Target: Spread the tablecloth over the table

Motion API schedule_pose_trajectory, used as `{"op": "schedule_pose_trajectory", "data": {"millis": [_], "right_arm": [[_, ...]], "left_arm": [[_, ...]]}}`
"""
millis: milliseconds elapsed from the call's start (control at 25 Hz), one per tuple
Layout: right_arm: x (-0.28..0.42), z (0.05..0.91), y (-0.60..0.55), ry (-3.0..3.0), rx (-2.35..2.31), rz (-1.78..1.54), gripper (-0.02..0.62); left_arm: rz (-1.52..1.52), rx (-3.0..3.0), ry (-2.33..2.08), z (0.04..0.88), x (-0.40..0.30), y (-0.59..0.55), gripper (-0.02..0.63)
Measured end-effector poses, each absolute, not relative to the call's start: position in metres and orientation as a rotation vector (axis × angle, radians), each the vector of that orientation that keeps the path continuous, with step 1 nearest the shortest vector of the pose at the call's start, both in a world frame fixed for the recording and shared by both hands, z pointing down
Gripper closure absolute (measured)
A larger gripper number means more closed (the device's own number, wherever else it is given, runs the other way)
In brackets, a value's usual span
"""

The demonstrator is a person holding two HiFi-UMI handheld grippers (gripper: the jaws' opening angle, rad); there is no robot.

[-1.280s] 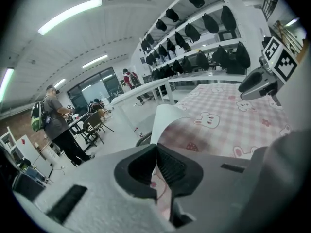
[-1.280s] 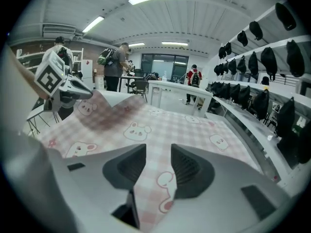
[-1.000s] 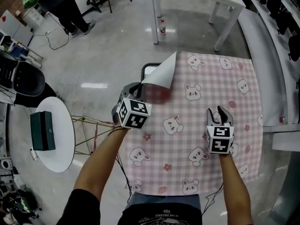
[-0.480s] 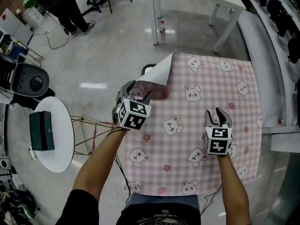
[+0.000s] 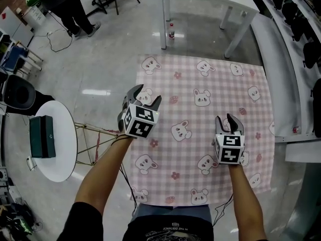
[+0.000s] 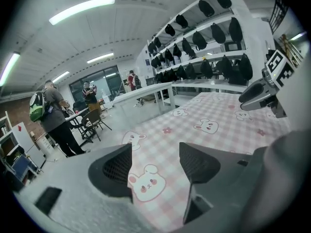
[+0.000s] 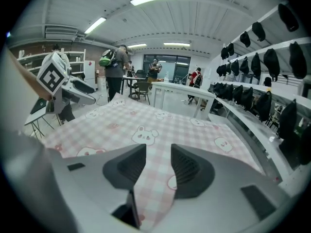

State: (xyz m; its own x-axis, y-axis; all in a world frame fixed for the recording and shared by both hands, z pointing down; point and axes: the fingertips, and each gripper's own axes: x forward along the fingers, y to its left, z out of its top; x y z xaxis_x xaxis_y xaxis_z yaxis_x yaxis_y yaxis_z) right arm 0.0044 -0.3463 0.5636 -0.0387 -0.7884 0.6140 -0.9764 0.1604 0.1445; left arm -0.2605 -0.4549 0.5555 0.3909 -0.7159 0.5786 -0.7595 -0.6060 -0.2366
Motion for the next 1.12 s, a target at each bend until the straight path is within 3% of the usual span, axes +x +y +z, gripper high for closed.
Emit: {"op": "schedule_pose_trajectory", "data": {"millis": [520, 1120], "right_arm": [[0.030, 0.478, -0.301, -2.003, 1.753, 0.400, 0.411], [0.097, 0.457, -0.181, -2.215, 1.671, 0.433, 0.381]], "left_arm": [[0.831, 2.601, -1.371, 0.483, -0.207, -0.378, 0.299], [0.718, 2.504, -1.543, 0.465, -0.128, -0.215, 0.299]]}}
